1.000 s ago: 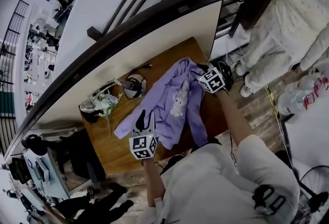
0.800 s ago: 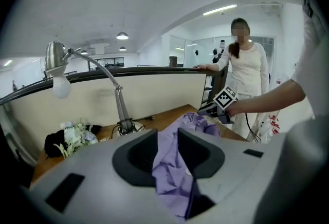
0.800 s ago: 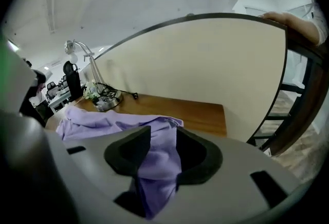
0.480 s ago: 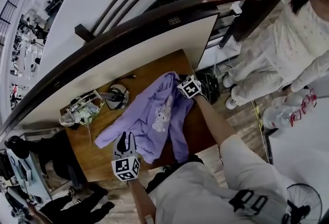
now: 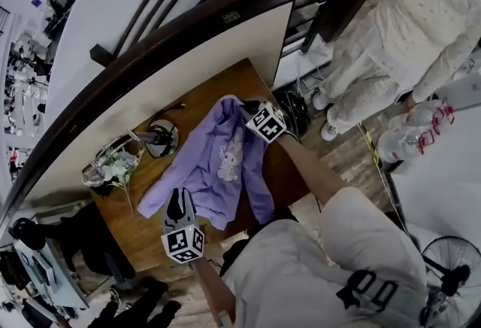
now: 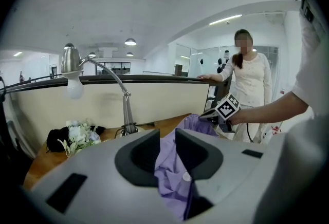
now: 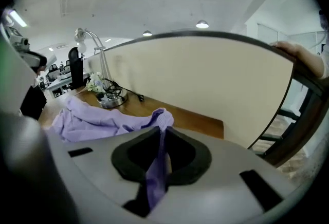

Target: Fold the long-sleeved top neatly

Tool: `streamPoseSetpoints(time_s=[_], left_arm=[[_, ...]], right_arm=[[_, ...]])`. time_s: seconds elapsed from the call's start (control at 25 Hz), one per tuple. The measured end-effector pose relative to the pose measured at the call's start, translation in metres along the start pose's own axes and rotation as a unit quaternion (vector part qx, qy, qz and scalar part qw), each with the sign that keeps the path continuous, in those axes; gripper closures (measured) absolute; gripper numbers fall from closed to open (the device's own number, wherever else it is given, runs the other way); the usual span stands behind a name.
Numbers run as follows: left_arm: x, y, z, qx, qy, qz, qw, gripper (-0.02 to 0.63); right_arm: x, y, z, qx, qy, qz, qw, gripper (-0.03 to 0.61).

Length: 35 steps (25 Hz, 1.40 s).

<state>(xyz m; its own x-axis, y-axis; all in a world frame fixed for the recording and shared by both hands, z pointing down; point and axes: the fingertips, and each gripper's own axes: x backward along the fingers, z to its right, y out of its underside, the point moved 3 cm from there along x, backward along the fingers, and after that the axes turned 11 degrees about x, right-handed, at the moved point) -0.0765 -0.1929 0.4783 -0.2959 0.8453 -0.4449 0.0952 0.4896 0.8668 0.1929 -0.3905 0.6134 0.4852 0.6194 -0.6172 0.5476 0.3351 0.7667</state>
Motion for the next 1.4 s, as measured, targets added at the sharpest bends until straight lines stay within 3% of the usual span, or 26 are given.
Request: streamPoseSetpoints(time_s=[0.16,0.28,0.36,0.56,0.84,1.08,1.28,1.4], left_arm=[[0.009,0.003,0.003,0.000,0.021,0.004,0.9998,0.509],[0.009,-0.003,0.006,-0.004,0.041,0.017,0.9990,0.509],[0.009,-0.014,0.009,-0.018,0.061,0.028,0.9976,0.509],[0.013,-0.028,0.019,-0.078,0.117,0.039,0.9893,0.509],[-0.013,-0.016,0.045,-0.185,0.190,0.015,0.9642,0.508],[-0.021,0.010,0.058,-0.329,0.227,-0.047,0.9155,0.508],[-0.014,-0.010,0.063,-0.346,0.224,-0.023,0.9108,0.500],[-0.006,-0.015,0.078,-0.355,0.253,-0.019,0.8996,0.496]], right_arm=[[0.044,-0.028,-0.036,0.020,-0.002,0.023,1.000,0.540],[0.066,-0.044,-0.074,0.078,-0.010,0.025,0.997,0.543],[0.080,-0.052,-0.094,0.112,-0.003,0.027,0.993,0.543],[0.132,-0.085,-0.123,0.138,0.020,0.051,0.989,0.543],[0.198,-0.121,-0.162,0.156,0.052,0.075,0.983,0.543],[0.253,-0.159,-0.199,0.216,0.070,0.094,0.969,0.543],[0.290,-0.193,-0.211,0.257,0.085,0.118,0.956,0.543],[0.306,-0.207,-0.216,0.271,0.094,0.132,0.949,0.543]])
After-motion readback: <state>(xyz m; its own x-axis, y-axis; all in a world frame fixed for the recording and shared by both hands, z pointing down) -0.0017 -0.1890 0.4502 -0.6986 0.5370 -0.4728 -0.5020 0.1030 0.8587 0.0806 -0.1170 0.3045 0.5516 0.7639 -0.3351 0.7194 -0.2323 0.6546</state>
